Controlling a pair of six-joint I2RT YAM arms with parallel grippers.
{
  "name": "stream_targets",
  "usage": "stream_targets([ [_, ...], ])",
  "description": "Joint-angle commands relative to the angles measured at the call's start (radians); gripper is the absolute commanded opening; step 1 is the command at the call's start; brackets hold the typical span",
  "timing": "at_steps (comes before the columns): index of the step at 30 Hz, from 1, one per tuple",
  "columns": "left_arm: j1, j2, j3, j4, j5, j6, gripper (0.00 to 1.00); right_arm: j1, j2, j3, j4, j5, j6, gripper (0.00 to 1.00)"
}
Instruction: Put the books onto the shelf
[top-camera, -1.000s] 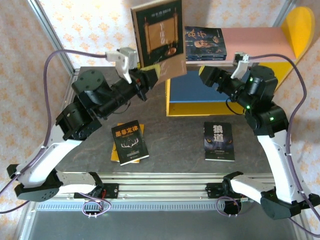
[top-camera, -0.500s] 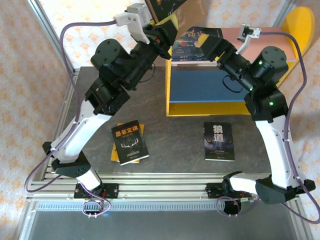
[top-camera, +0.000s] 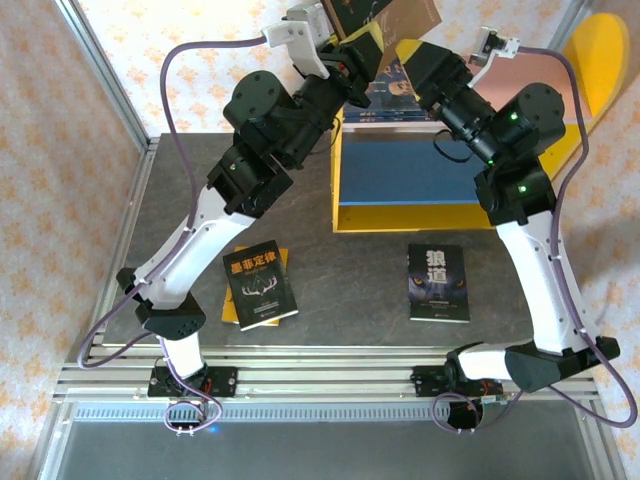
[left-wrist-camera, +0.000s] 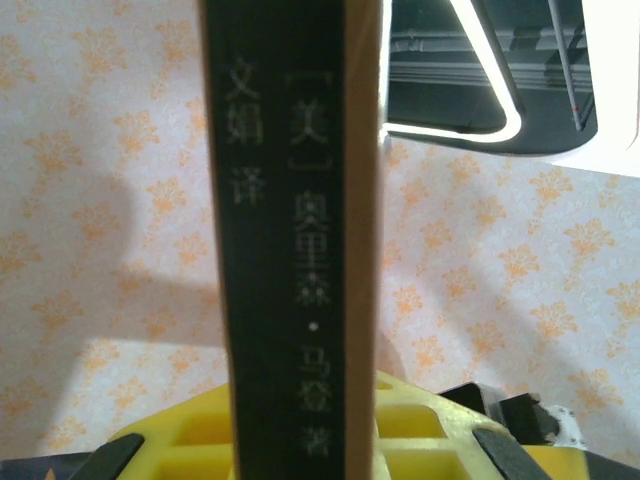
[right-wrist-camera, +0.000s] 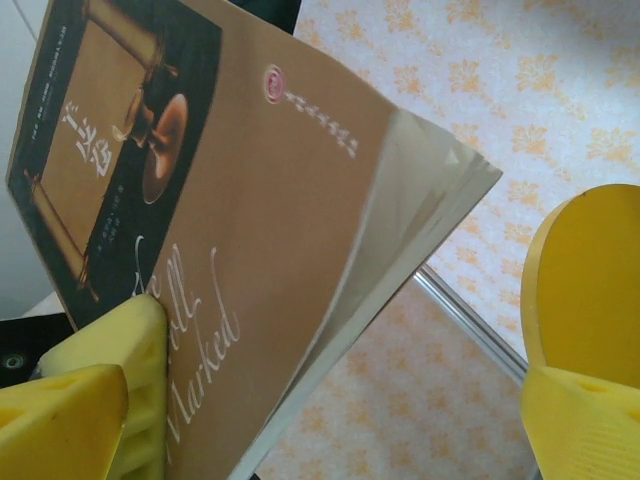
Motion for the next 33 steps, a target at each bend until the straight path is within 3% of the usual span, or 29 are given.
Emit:
stream_targets([
  [1, 0.008, -0.017, 0.001, 0.173, 0.022, -0.041, 0.00, -0.005, 0.020, 0.033, 0.122, -0.030, 0.055, 0.98],
  [7, 0.017, -0.024, -0.056, 0.257, 0.057, -0.097, 0.00, -0.004, 0.032, -0.047, 0.302, 0.016, 0.148, 0.82],
  [12, 0.022, -0.016, -0.056, 0.262, 0.071, -0.128, 0.01, -0.002, 0.057, -0.040, 0.339, 0.018, 0.167, 0.73],
  [22, 0.068, 0.008, -0.050, 0.264, 0.113, -0.238, 0.01, -0.001, 0.087, -0.033, 0.401, 0.024, 0.197, 0.38],
  [33, 0.103, 0.037, -0.051, 0.277, 0.166, -0.346, 0.00, -0.001, 0.118, 0.018, 0.401, 0.000, 0.192, 0.35],
])
